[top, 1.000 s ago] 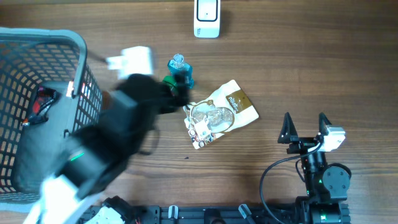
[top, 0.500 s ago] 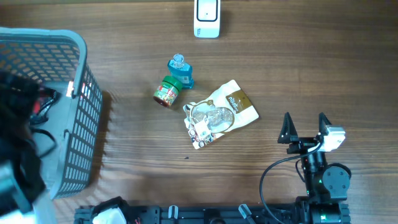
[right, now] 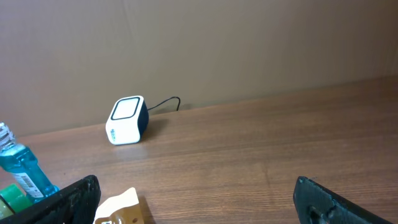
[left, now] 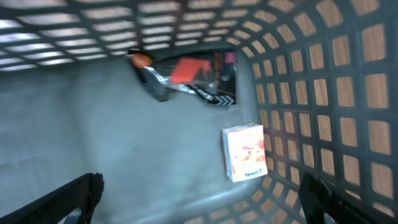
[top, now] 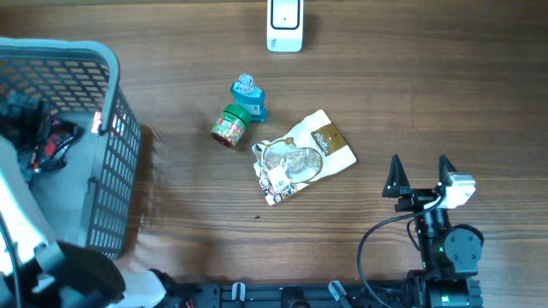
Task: Scan the item barcode
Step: 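Lower the left gripper into the basket and grasp the red box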
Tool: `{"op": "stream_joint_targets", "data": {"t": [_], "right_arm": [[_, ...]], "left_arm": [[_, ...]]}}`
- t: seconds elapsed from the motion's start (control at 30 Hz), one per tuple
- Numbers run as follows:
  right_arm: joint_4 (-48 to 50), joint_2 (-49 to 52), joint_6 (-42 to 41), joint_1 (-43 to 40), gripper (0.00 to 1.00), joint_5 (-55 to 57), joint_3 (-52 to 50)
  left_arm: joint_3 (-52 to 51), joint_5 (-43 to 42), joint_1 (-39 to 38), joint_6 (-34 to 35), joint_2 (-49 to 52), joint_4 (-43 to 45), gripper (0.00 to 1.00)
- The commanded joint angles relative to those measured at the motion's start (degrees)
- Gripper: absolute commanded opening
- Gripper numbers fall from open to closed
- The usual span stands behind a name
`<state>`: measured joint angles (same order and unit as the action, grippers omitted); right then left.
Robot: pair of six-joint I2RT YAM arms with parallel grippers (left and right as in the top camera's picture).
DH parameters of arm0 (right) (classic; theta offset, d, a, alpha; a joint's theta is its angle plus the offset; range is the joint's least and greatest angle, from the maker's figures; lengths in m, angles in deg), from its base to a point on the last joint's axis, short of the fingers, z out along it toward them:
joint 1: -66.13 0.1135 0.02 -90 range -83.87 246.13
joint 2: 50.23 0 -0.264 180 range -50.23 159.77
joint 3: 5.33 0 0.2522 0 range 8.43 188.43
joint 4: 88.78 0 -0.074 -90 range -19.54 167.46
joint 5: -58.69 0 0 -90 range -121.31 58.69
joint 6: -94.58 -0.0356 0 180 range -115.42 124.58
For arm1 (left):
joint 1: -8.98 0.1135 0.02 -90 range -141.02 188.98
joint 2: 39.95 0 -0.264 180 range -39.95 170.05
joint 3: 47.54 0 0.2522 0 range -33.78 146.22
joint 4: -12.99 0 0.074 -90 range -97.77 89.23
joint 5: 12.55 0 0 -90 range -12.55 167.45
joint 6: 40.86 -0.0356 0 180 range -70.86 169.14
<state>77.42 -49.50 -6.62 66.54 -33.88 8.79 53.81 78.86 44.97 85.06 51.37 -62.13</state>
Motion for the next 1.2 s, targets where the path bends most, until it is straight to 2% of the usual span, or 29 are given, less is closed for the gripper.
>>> {"op": "stream_joint_targets", "data": {"t": [0.0,0.2,0.53,1.17], "right_arm": [[0.2,-0.3,0.7,0.3,1.0,-0.5,-0.1],[0.2,-0.3,0.7,0.3,1.0,-0.5,-0.1],[0.2,-0.3,0.7,0.3,1.0,-0.5,-0.1],[0.2,-0.3,0.7,0.3,1.0,-0.5,-0.1]], "left_arm": [[-2.5,-2.0,-3.0,0.0,4.2,2.9,1.0],[-7.1,0.0,-6.3,-1.1,8.8,9.4,1.0],[-15.9,-1.0,-6.3,-0.5,12.5,19.9,1.0],[-16.4,-2.3,-8.7,0.6,13.5,26.0,1.0]]}}
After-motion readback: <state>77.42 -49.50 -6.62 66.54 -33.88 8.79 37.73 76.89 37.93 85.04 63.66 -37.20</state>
